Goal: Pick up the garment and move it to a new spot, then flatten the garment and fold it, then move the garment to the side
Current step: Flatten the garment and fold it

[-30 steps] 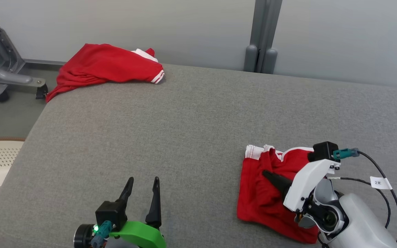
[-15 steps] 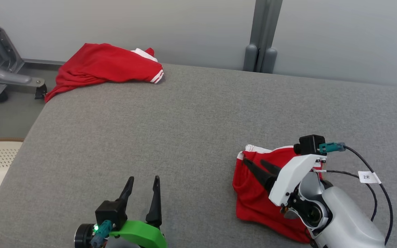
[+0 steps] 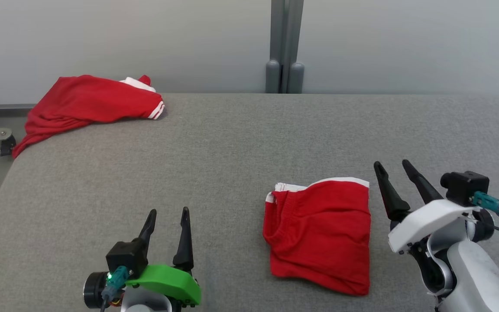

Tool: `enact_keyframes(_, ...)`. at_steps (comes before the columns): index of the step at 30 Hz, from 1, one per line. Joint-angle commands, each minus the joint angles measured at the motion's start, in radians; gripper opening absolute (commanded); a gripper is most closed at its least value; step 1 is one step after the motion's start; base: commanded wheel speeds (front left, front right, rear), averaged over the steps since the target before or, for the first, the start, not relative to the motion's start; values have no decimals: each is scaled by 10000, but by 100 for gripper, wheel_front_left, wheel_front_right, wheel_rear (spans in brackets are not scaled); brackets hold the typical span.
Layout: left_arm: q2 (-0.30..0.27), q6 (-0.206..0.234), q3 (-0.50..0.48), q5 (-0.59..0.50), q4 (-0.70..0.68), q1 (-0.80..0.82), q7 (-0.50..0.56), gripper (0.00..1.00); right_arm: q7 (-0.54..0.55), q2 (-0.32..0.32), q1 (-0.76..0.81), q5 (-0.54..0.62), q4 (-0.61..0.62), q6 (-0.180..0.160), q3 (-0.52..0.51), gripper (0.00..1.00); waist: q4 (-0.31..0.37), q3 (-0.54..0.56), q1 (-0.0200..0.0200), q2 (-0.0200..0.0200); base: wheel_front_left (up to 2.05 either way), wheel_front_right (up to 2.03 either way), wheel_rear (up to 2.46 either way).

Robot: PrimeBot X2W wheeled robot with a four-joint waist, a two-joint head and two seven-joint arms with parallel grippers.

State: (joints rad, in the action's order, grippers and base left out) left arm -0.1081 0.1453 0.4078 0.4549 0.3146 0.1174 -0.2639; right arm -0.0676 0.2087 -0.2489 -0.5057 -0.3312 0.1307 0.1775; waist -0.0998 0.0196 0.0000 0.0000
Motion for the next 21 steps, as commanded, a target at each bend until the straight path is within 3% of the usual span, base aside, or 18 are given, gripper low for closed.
enact_keyframes(1, -24, 2, -145, -52, -29, 14, -6, 100, -291, -62, 295, 291, 165, -1, -198, 100, 406, 91, 0, 0, 0, 0, 0)
enact_keyframes(9, 67, -190, -708, -109, -122, -530, -6, 100, -1486, -784, 1610, 1643, 986, -1, -1180, 100, 782, 189, 0, 0, 0, 0, 0)
enact_keyframes(21, 171, -454, -1251, -394, -198, -1274, -6, 100, -1813, -1492, 2604, 2670, 1192, -1, -1794, 100, 720, 430, 0, 0, 0, 0, 0)
